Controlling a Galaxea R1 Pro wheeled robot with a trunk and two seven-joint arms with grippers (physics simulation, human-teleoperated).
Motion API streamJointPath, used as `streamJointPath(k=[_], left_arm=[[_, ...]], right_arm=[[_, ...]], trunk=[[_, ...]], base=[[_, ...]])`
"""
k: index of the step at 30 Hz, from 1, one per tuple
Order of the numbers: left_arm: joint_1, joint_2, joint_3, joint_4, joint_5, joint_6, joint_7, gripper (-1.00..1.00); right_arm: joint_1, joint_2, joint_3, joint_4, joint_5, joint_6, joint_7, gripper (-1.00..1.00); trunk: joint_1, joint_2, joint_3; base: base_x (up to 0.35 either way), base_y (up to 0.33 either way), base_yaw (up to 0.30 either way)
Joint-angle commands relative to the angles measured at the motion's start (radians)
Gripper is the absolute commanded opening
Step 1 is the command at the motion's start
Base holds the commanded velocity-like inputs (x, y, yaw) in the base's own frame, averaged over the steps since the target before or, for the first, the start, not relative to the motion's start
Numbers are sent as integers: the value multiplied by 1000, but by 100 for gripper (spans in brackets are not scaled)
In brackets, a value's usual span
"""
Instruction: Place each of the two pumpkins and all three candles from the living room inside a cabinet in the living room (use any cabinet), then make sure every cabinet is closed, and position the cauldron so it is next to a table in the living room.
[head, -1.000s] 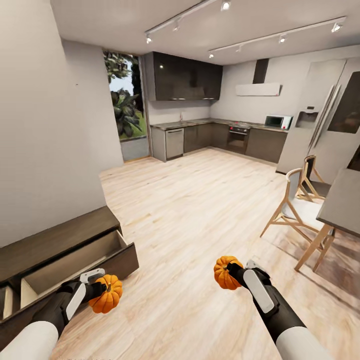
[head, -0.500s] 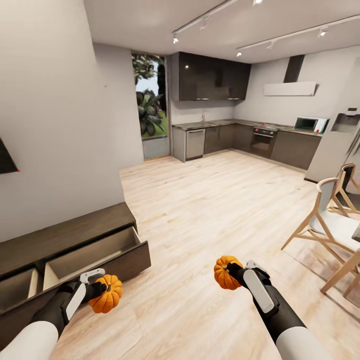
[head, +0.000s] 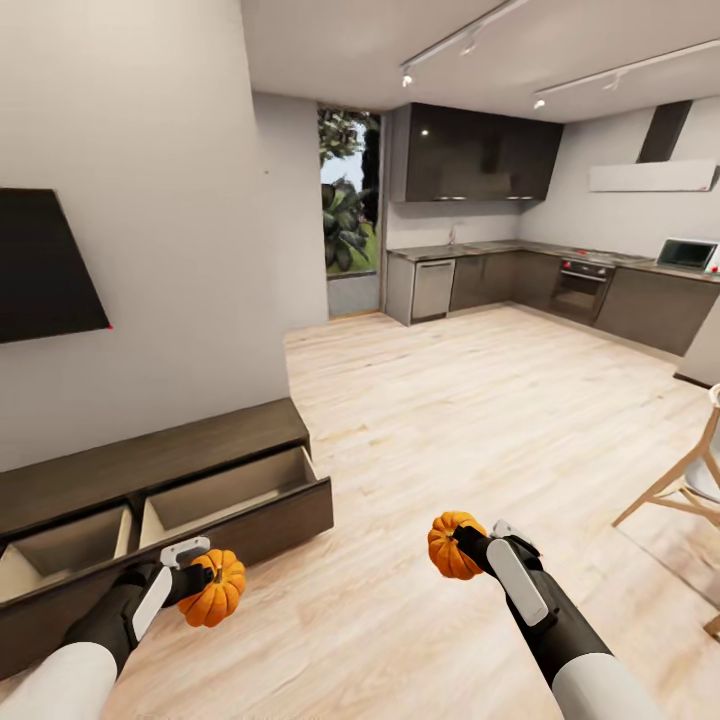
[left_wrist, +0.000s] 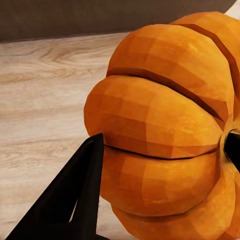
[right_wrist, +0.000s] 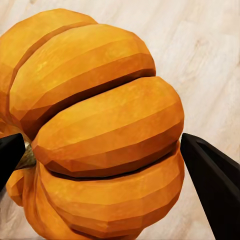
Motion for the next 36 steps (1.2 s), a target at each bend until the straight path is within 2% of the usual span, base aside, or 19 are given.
streamJointPath(k=[1, 36], left_arm=[[0, 0, 0, 0, -1, 0, 4, -100], [0, -2, -1, 0, -1, 0, 4, -100]], right_arm=[[0, 0, 0, 0, 1, -1, -4, -100], [0, 0, 0, 0, 1, -1, -4, -100]], trunk=[[0, 0, 0], [0, 0, 0]], base=[[0, 0, 282], [0, 0, 282]])
